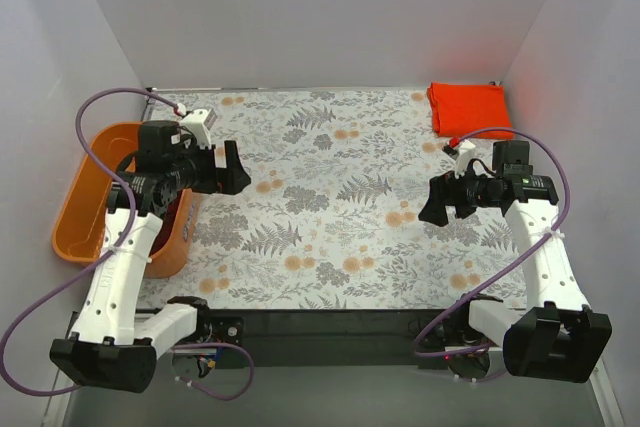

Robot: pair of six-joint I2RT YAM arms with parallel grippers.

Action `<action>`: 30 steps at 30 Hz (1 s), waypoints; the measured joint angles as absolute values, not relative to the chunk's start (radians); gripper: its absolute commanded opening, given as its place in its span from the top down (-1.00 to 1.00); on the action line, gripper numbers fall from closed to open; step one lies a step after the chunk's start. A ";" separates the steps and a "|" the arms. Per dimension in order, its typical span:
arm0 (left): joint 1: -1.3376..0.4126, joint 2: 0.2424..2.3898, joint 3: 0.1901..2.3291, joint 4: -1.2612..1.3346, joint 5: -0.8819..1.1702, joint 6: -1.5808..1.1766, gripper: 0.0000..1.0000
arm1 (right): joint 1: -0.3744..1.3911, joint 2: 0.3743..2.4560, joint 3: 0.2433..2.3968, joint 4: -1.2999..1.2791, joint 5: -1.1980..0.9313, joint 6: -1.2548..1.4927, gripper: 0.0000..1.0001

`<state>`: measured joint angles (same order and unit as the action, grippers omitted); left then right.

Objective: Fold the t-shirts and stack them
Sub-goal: Grab the tshirt from the pile

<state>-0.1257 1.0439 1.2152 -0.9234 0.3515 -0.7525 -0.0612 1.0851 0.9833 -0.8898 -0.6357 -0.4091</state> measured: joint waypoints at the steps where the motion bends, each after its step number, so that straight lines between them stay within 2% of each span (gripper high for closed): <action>1: -0.122 1.053 1.240 -0.930 0.359 -0.744 -0.92 | -0.061 1.085 0.983 -0.889 -0.636 -0.408 -0.97; 11: -0.083 1.284 1.665 -0.992 0.306 -0.654 -0.92 | -0.061 1.094 0.983 -0.888 -0.640 -0.407 -0.97; 15: 0.021 1.419 1.855 -1.000 0.265 -0.616 -0.92 | -0.061 1.112 0.983 -0.888 -0.641 -0.407 -0.97; 18: 0.136 1.499 1.921 -1.017 0.237 -0.585 -0.92 | -0.061 1.119 0.980 -0.887 -0.646 -0.408 -0.97; 24: 0.324 1.620 1.888 -1.048 0.172 -0.505 -0.92 | -0.061 1.142 0.967 -0.888 -0.647 -0.418 -0.97; 30: 0.434 1.642 1.631 -1.064 0.125 -0.394 -0.93 | -0.061 1.169 0.967 -0.887 -0.647 -0.419 -0.97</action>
<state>0.4335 1.6424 1.6306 -1.0641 0.1253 -0.3943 -0.0612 1.1690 0.9672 -0.8871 -0.6472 -0.4194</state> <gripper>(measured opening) 0.962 0.984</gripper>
